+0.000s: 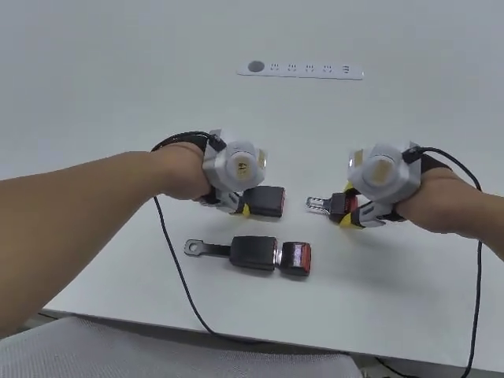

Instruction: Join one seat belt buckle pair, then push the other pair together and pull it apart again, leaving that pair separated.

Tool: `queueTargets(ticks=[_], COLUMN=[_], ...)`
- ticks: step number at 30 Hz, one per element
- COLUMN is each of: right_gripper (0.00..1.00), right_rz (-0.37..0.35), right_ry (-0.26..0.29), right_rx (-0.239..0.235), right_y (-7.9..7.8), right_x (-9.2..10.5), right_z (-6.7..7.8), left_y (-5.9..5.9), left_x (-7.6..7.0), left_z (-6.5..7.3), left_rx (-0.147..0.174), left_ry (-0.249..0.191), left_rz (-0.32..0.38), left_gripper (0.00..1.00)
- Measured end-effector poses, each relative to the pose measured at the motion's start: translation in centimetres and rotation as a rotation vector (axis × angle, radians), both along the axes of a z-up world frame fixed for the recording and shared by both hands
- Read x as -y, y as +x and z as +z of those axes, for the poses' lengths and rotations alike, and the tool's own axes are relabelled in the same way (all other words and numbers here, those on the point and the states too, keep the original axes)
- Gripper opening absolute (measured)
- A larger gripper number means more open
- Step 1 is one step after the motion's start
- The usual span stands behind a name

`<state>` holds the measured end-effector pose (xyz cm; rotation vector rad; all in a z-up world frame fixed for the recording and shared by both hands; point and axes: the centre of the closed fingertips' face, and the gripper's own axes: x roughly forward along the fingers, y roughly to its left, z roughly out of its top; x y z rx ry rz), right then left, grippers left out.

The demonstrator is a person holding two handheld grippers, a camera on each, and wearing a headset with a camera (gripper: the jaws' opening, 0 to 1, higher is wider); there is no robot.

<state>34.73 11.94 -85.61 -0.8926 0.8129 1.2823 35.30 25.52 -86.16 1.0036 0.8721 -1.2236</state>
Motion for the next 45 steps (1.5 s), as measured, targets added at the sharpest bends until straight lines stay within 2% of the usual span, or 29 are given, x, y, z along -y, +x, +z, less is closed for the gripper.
queueTargets(ticks=[15, 25, 34, 41, 43, 44, 45], right_gripper=[0.34, 0.34, 0.33, 0.32, 0.32, 0.32, 0.32], right_rz=[0.004, 0.026, 0.040, 0.043, 0.033, 0.005, 0.017], right_ry=[0.003, -0.011, 0.011, 0.018, 0.017, 0.020, 0.020], right_rx=[0.017, 0.024, 0.032, 0.029, 0.026, 0.009, 0.016], right_y=[0.0, -0.2, 0.1, 0.0, 0.1, 0.1, 0.2], right_x=[-2.8, -3.5, -4.6, -4.7, -4.8, -4.9, -4.9], right_z=[-0.2, 0.0, -0.1, -0.1, -0.1, -0.1, -0.1], left_y=[-0.1, 0.0, 0.1, 0.1, 0.2, 0.2, 0.2], left_x=[0.0, 0.0, 0.0, 0.0, 0.0, 0.0, 0.0], left_z=[0.0, -0.1, -0.1, -0.1, -0.1, 0.0, -0.1], left_rx=[0.000, -0.003, -0.005, -0.005, -0.007, -0.007, -0.008], left_ry=[-0.002, 0.006, 0.007, 0.000, -0.009, -0.010, -0.009], left_rz=[0.006, 0.003, 0.003, -0.001, 0.003, 0.004, 0.004], left_gripper=[0.30, 0.30, 0.30, 0.30, 0.30, 0.30, 0.30])
